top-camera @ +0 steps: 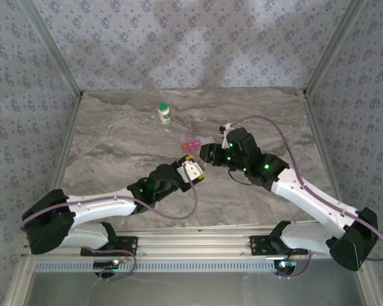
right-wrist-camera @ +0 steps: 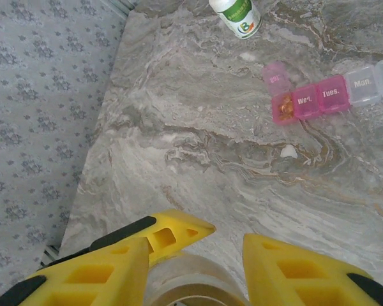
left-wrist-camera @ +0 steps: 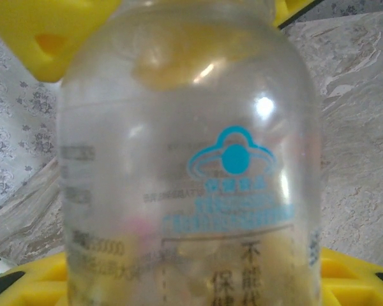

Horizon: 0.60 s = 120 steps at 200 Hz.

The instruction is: Sort the pills into containers

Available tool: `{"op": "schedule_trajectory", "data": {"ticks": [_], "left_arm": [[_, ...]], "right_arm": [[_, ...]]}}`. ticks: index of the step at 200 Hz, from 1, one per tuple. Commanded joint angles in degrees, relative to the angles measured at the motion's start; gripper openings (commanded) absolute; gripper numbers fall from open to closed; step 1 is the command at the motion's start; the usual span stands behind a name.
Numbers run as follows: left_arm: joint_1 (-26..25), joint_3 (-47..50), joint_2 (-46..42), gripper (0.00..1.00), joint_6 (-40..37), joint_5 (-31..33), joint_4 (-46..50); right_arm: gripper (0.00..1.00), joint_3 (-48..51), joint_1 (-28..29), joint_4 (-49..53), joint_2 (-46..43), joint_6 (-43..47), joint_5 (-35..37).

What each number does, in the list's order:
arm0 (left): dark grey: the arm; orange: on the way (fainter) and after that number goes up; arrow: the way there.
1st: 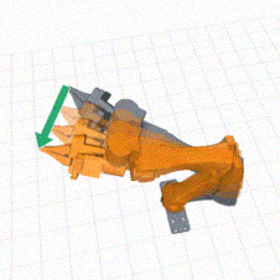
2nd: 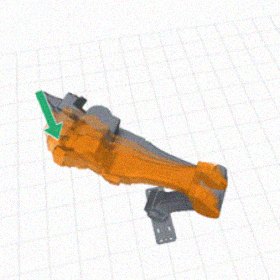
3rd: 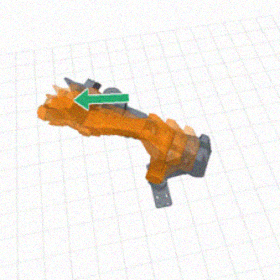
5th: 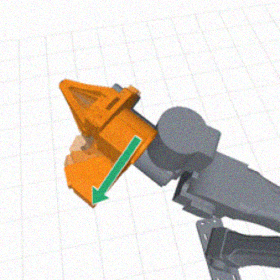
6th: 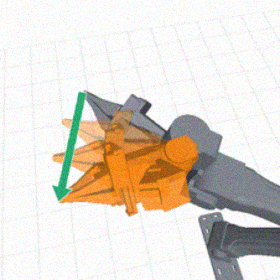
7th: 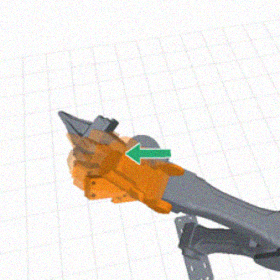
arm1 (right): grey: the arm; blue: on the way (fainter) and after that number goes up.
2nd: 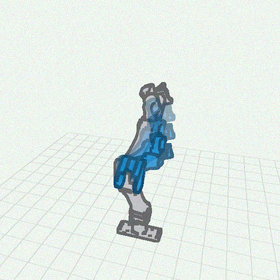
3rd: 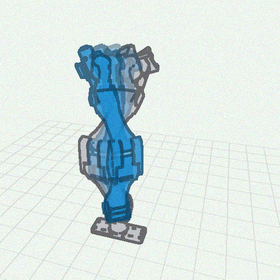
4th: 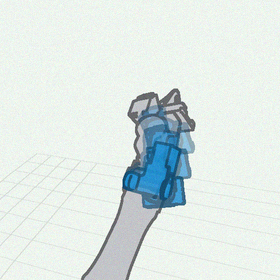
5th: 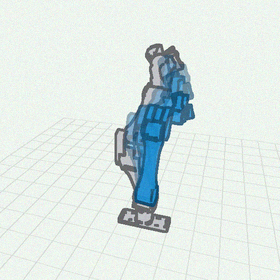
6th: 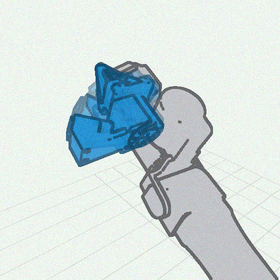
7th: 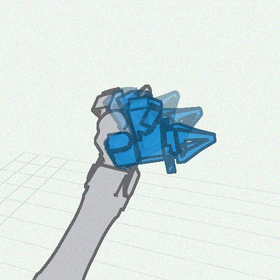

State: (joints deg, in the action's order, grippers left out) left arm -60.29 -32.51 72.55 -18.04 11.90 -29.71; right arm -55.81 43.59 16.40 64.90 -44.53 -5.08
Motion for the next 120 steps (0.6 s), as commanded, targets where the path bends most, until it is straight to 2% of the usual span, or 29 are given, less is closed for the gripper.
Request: {"op": "schedule_trajectory", "data": {"ticks": [1, 41, 90, 120], "left_arm": [[-4.13, -3.26, -0.29, 0.0, -4.86, -9.26, -14.67], [-4.13, -2.57, 0.13, 0.0, -3.69, -8.95, -16.57], [-4.13, -1.17, -0.64, 0.0, -3.72, -12.08, -19.4], [-4.14, -1.04, -1.57, 0.0, -3.49, -11.99, -19.47]], "right_arm": [[0.14, 2.78, 1.16, -5.91, 0.97, -5.45, -2.49], [0.11, 3.62, 1.25, -6.79, -1.53, -7.84, -1.92], [0.13, 2.22, 0.75, -5.61, -1.86, -7.1, -6.41], [0.13, 0.76, 1.27, -1.5, -2.68, -3.84, -4.01]]}}
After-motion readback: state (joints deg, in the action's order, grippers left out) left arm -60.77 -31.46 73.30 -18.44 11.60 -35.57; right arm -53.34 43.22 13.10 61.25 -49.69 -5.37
